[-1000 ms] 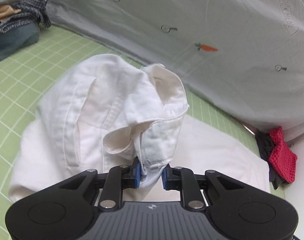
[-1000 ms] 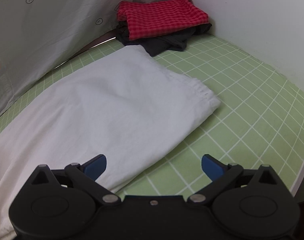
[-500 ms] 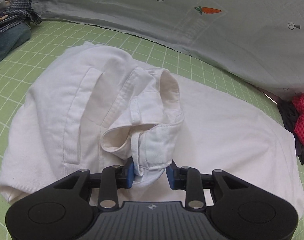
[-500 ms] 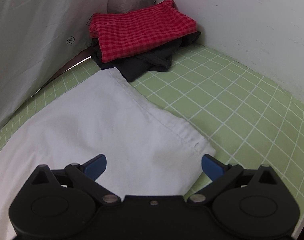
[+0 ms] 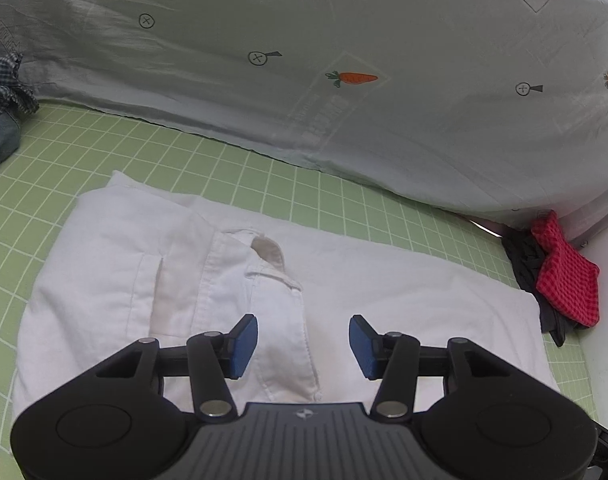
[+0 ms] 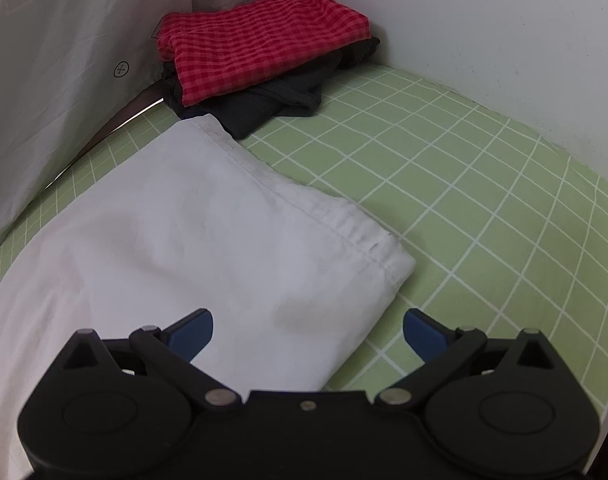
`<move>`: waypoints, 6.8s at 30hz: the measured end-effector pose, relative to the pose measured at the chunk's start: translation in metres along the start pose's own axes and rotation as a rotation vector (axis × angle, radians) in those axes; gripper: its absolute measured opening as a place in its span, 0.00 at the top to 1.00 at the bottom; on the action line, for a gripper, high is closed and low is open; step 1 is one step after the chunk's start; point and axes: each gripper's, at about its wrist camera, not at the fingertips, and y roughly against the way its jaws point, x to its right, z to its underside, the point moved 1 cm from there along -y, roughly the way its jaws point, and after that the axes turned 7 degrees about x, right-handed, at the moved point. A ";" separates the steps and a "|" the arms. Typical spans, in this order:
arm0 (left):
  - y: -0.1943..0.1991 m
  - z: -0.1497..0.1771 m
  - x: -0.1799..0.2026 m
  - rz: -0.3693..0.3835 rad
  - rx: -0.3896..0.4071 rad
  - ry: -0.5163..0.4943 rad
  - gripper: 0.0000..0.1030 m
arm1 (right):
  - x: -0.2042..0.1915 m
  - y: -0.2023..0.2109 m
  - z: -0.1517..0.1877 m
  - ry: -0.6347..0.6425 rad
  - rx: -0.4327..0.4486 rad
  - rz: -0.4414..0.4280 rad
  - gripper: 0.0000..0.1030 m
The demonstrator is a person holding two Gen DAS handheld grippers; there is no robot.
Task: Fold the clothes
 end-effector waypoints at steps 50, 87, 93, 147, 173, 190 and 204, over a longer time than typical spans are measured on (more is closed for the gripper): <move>-0.065 0.033 -0.016 -0.444 -0.140 -0.091 0.02 | -0.030 -0.057 -0.032 0.391 0.022 -0.143 0.84; 0.095 0.039 -0.207 -0.343 -0.041 0.032 0.02 | -0.301 0.103 0.153 0.771 0.119 -0.346 0.85; 0.096 0.038 -0.208 -0.315 -0.042 0.013 0.02 | -0.305 0.103 0.162 0.702 0.057 -0.335 0.73; 0.000 0.020 -0.179 -0.353 -0.137 0.160 0.01 | -0.208 0.060 0.064 0.448 -0.028 -0.226 0.01; -0.030 0.005 -0.158 -0.051 -0.157 0.152 0.87 | -0.198 0.045 0.050 0.347 -0.042 -0.164 0.01; 0.020 -0.019 -0.014 0.252 -0.024 0.110 0.92 | -0.130 0.071 0.049 0.260 -0.031 -0.226 0.01; -0.077 0.021 0.079 0.364 -0.215 0.248 0.92 | -0.064 0.002 -0.005 0.193 -0.058 -0.191 0.01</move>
